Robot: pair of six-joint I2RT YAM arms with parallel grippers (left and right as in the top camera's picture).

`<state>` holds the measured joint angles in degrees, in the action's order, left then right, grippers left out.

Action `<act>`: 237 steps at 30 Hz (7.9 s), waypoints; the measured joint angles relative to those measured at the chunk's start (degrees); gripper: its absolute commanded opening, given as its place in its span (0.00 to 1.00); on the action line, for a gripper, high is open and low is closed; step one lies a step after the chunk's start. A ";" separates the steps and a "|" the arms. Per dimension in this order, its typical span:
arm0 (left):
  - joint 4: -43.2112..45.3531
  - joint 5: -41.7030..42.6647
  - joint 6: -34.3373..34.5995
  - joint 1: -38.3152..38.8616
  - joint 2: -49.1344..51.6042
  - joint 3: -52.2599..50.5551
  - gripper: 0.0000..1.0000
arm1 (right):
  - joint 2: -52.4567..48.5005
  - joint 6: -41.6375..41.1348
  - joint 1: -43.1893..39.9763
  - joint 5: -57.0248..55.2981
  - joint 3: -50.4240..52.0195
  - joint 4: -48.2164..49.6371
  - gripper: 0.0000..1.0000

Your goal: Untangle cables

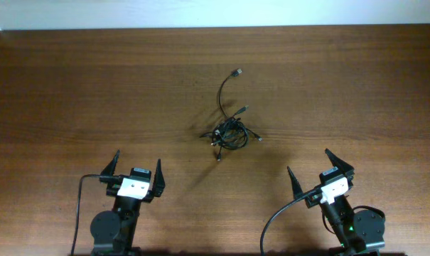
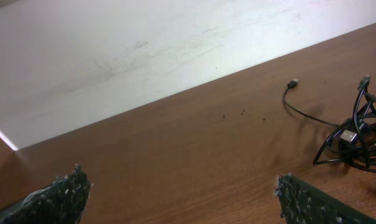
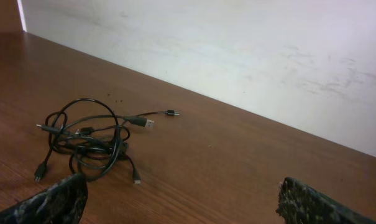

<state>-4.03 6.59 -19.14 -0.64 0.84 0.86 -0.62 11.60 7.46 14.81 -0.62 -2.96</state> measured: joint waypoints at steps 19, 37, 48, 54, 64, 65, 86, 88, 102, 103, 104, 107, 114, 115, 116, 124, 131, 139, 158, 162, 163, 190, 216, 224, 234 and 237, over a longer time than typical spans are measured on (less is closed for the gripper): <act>0.28 3.93 5.27 0.00 12.92 10.60 0.99 | -0.02 -0.02 0.00 0.00 0.00 0.02 0.99; -31.82 14.47 6.62 18.73 80.21 69.13 1.00 | -0.07 0.00 0.04 0.00 0.00 -0.02 0.99; -33.40 7.39 13.16 21.57 96.74 72.61 0.83 | -0.07 -0.02 0.04 -0.02 0.00 -0.02 0.99; -27.61 13.88 12.94 21.81 103.73 72.83 0.44 | -0.07 0.39 0.04 1.75 0.00 0.28 0.99; -34.14 12.13 13.00 22.08 103.75 79.91 0.00 | -8.87 -14.19 0.09 13.92 -20.92 -16.20 0.99; -36.37 11.98 13.35 22.08 102.88 81.61 0.00 | -13.94 -14.36 0.09 14.03 -27.96 -23.58 0.99; -43.47 23.54 26.25 16.39 99.86 97.94 0.00 | -93.22 -68.72 8.87 23.74 -63.25 0.11 0.41; -43.47 23.15 26.27 16.37 99.86 97.94 0.00 | -93.31 -70.86 10.10 21.86 -63.25 0.57 0.35; -44.44 11.45 26.25 10.60 99.86 97.94 0.00 | -76.98 -52.26 6.60 8.04 -64.00 -23.69 0.04; -44.46 9.86 26.25 10.36 99.86 97.98 0.00 | -72.76 -49.68 5.03 6.47 -64.24 -28.20 0.04; -45.13 8.70 26.27 9.84 99.86 97.98 0.00 | -68.28 -47.23 3.48 5.53 -64.19 -31.56 0.04; -46.84 3.21 26.27 9.75 99.86 98.01 0.00 | -64.28 -43.15 1.22 5.38 -64.13 -37.94 0.04; -47.95 -25.70 26.23 7.08 99.86 98.01 0.00 | -63.58 -41.31 -10.73 -3.34 -68.46 -52.06 0.04; -47.93 -27.56 26.25 5.75 99.86 98.01 0.00 | -63.39 -41.16 -11.78 -4.02 -68.98 -53.16 0.04; -47.84 -28.68 26.29 4.50 99.86 98.01 0.00 | -63.39 -41.13 -13.03 -4.50 -69.11 -54.62 0.04; -47.10 17.77 16.04 12.17 99.86 98.01 0.00 | -69.92 -36.61 -13.11 1.66 -69.13 -52.68 0.04; -50.21 26.12 14.93 17.25 99.86 98.36 0.76 | -70.82 -34.91 -13.11 2.86 -69.18 -52.83 0.32; -55.41 2.08 19.37 17.20 101.39 99.01 0.58 | -75.25 -32.61 -13.11 4.83 -69.33 -57.18 0.49; -76.54 7.30 17.05 22.77 114.77 134.99 0.04 | -75.95 -30.47 -13.11 9.33 -69.35 -55.43 0.61; -84.15 2.34 23.74 11.15 116.56 129.07 0.06 | -75.95 -30.47 -13.11 9.77 -69.35 -55.36 0.61; -83.62 3.28 22.16 9.05 119.10 124.39 0.11 | -75.95 -30.47 -13.11 9.77 -69.35 -55.36 0.62; -86.16 6.34 19.96 21.40 123.89 140.47 0.00 | -76.26 -35.74 -4.79 26.88 -69.35 -31.04 0.63; -66.82 35.52 9.53 16.15 112.39 140.91 0.00 | -88.76 -45.62 -8.00 16.79 -72.08 -40.83 0.04; -67.01 30.56 15.30 -0.46 108.83 140.93 0.00 | -90.51 -28.61 -28.83 16.24 -70.23 -54.31 0.04; -73.85 26.99 16.26 7.78 109.09 141.92 0.00 | -88.94 -14.64 -14.82 36.83 -84.85 -51.91 0.71; -73.79 36.35 16.70 10.54 113.22 141.92 0.00 | -87.38 -19.23 -4.94 34.21 -87.93 -44.00 0.71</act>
<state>-77.82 42.94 -2.44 9.89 114.06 142.78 -88.01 -7.64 2.52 49.01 -88.55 -46.96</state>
